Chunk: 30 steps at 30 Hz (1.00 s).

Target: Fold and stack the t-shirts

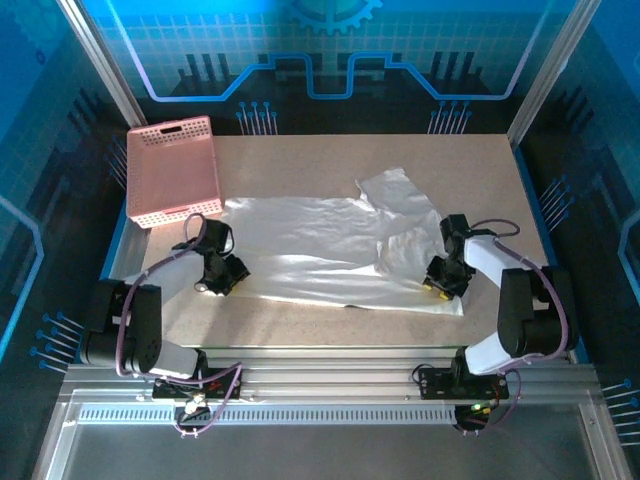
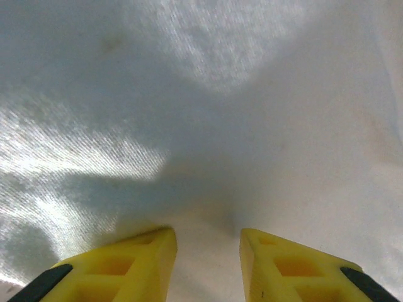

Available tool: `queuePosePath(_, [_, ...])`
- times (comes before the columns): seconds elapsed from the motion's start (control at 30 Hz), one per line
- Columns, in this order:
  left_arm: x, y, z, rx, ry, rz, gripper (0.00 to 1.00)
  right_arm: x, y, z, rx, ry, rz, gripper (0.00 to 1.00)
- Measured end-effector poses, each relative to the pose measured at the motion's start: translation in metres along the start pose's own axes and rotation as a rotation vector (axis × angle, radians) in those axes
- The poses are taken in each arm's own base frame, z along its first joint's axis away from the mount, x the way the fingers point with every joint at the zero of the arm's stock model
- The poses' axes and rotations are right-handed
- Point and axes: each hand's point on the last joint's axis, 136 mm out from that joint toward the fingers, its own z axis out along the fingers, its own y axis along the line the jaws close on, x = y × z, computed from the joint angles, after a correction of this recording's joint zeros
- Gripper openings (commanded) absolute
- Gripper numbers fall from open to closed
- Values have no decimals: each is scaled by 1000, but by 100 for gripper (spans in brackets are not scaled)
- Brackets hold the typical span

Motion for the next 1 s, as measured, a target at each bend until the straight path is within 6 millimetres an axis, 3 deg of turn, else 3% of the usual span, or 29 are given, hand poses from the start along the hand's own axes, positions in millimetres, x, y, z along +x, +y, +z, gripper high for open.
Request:
queuePosePath(0.3, [37, 18, -9, -2, 57, -52, 38, 7, -33, -4, 73, -7, 70, 36])
queuePosePath(0.43, [51, 29, -22, -28, 78, -90, 55, 4, -34, -7, 64, -22, 85, 43])
queuePosePath(0.53, [50, 26, -42, -36, 71, -107, 68, 0, -28, -21, 19, -61, 85, 53])
queuePosePath(0.63, [25, -12, -77, 21, 12, -79, 77, -17, -8, -57, -80, -149, 63, 64])
queuePosePath(0.8, [-44, -102, -143, 194, -142, 42, 81, -74, 59, -154, -308, -340, -116, 68])
queuePosePath(0.9, [-90, -130, -156, 233, -186, 109, 79, -116, 108, -201, -403, -428, -281, 67])
queuePosePath(1.0, [-132, -147, -148, 221, -197, 217, 78, -154, 150, -218, -465, -475, -426, 65])
